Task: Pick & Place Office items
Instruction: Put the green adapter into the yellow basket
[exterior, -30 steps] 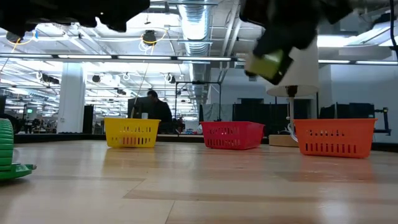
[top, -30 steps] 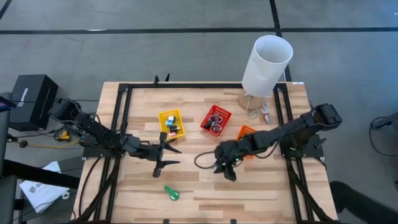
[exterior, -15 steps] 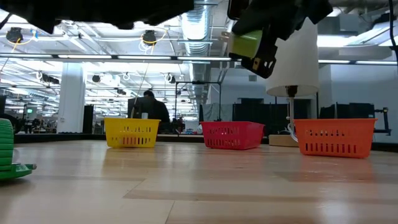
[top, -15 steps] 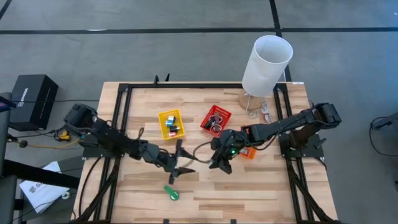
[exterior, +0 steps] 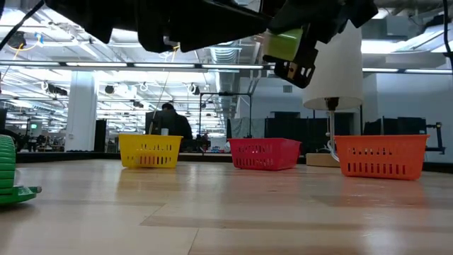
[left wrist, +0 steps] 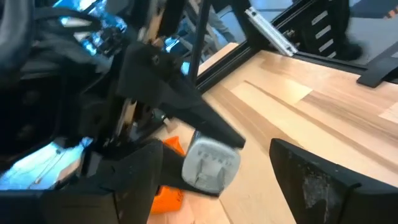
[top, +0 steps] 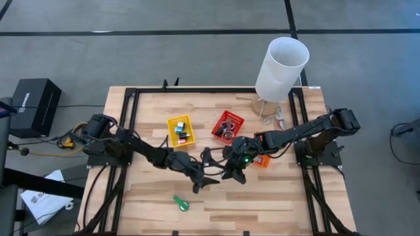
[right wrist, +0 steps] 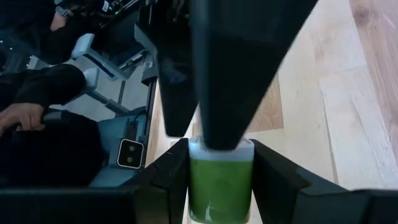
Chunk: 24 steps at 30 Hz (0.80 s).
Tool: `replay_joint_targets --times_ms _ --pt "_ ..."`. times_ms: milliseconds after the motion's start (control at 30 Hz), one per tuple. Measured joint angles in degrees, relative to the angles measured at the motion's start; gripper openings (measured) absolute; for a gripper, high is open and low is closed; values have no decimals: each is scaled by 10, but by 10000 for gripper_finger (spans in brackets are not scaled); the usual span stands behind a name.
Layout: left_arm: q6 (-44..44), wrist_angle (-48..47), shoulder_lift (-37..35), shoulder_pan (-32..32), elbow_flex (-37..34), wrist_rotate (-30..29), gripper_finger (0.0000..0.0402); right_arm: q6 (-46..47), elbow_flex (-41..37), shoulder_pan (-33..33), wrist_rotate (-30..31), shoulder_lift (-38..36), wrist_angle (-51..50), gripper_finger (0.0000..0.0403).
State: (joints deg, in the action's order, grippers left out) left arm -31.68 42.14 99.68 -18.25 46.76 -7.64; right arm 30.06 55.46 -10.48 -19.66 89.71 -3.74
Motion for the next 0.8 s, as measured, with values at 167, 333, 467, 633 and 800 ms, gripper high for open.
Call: replay_joint_targets --times_ms 167,333,467,633,800 --pt "-25 1 3 0 5 20 281 0 0 0 0 0 12 135" --pt "-26 1 3 0 5 20 269 0 0 2 -8 0 46 135" --pt "-26 3 3 0 5 19 255 3 0 5 -15 0 57 135" --pt "-26 7 2 3 5 19 237 36 0 8 -18 0 80 135" --pt "-26 12 2 4 5 19 223 36 0 9 -17 0 85 135"
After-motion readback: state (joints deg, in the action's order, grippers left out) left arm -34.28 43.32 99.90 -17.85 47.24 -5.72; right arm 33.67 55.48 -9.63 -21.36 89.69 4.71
